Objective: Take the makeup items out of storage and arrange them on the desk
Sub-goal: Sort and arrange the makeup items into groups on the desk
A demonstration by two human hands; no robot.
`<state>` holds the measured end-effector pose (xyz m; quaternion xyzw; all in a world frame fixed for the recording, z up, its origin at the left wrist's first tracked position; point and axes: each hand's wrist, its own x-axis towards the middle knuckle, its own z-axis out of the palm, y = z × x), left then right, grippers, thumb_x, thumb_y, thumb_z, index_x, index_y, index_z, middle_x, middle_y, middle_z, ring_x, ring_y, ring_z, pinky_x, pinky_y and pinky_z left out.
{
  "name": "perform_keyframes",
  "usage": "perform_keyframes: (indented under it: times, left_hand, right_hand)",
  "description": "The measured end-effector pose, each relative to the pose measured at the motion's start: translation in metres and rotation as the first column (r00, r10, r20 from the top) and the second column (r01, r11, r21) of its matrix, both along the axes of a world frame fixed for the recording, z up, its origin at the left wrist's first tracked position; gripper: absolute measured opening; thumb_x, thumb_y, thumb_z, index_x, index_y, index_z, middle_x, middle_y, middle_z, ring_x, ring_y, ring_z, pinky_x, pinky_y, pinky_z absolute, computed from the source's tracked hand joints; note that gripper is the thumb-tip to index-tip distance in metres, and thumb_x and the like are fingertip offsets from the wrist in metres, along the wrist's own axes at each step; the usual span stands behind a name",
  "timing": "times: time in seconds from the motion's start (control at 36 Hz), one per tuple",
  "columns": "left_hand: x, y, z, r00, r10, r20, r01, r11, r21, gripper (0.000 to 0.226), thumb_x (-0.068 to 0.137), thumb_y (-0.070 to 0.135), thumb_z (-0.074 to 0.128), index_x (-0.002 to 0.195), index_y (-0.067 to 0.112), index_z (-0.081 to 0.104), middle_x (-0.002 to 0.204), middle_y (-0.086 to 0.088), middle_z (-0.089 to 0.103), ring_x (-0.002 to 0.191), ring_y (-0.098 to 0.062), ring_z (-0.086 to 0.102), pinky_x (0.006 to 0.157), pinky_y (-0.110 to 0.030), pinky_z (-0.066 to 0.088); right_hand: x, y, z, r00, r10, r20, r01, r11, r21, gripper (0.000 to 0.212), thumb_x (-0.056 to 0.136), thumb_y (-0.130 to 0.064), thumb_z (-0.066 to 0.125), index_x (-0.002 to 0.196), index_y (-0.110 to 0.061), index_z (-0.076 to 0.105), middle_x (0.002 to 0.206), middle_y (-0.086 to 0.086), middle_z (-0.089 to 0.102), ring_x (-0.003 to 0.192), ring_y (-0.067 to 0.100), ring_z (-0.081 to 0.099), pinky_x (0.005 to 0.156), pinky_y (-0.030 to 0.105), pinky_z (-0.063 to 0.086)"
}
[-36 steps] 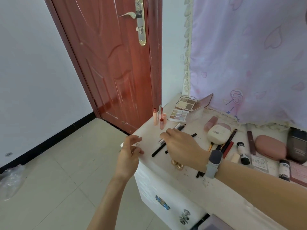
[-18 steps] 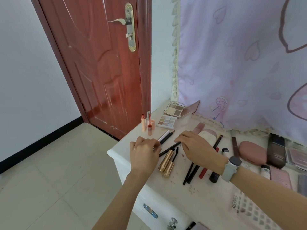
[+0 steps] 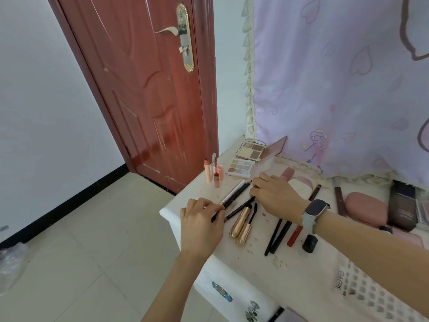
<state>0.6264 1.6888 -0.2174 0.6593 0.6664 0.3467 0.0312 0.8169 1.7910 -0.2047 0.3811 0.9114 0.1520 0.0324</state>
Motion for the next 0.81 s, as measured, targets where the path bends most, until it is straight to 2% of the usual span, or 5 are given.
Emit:
perform_keyframes:
  times: [0.31,0.42,0.56,0.67,0.81]
  left_hand:
    - [0.005,-0.004,0.005,0.997,-0.03,0.074,0.027,0.999,0.03,0.022,0.083,0.017,0.069,0.105,0.017,0.07,0.103,-0.001,0.062,0.099,-0.023,0.056,0.082,-0.03,0.035]
    - [0.009,-0.003,0.021,0.98,-0.193,0.05,0.191,0.981,0.04,0.033,0.089,0.026,0.062,0.121,0.016,0.061,0.112,0.0,0.061,0.105,-0.018,0.055,0.089,-0.031,0.043]
    - [0.019,-0.001,0.036,0.955,-0.295,0.011,0.295,0.955,0.015,0.029,0.098,0.026,0.045,0.122,0.017,0.059,0.095,0.0,0.067,0.086,-0.019,0.061,0.076,-0.033,0.049]
    - [0.019,-0.002,0.036,0.952,-0.279,-0.126,0.277,0.96,-0.036,0.029,0.1,0.027,0.036,0.118,0.02,0.057,0.098,0.003,0.064,0.087,-0.019,0.058,0.071,-0.035,0.047]
    - [0.023,-0.005,0.033,0.937,-0.34,0.084,0.346,0.935,-0.079,0.026,0.099,0.02,0.04,0.117,0.015,0.058,0.1,0.001,0.062,0.086,-0.018,0.058,0.074,-0.033,0.045]
  right_hand:
    - [0.015,-0.01,0.035,0.995,0.062,-0.083,-0.054,0.994,0.09,0.015,0.077,-0.001,0.065,0.088,-0.011,0.061,0.09,0.003,0.059,0.083,0.021,0.055,0.058,0.027,0.042]
    - [0.023,-0.014,0.05,0.97,0.045,-0.24,-0.059,0.997,-0.051,0.014,0.099,-0.022,0.04,0.101,-0.016,0.053,0.104,-0.003,0.052,0.097,0.016,0.045,0.073,0.034,0.047]
    - [0.021,-0.025,0.061,0.891,-0.084,-0.447,-0.05,0.959,-0.28,0.008,0.098,-0.028,0.039,0.095,-0.028,0.047,0.091,-0.022,0.043,0.087,0.0,0.038,0.082,0.04,0.042]
    - [0.021,-0.034,0.063,0.746,-0.187,-0.64,-0.136,0.897,-0.421,0.009,0.094,-0.015,0.051,0.097,-0.017,0.059,0.093,-0.007,0.06,0.084,-0.002,0.049,0.08,0.015,0.038]
    - [0.013,-0.046,0.064,0.625,-0.281,-0.728,-0.185,0.853,-0.488,0.011,0.088,-0.013,0.062,0.087,-0.024,0.063,0.079,-0.021,0.059,0.079,-0.02,0.048,0.07,-0.005,0.03]
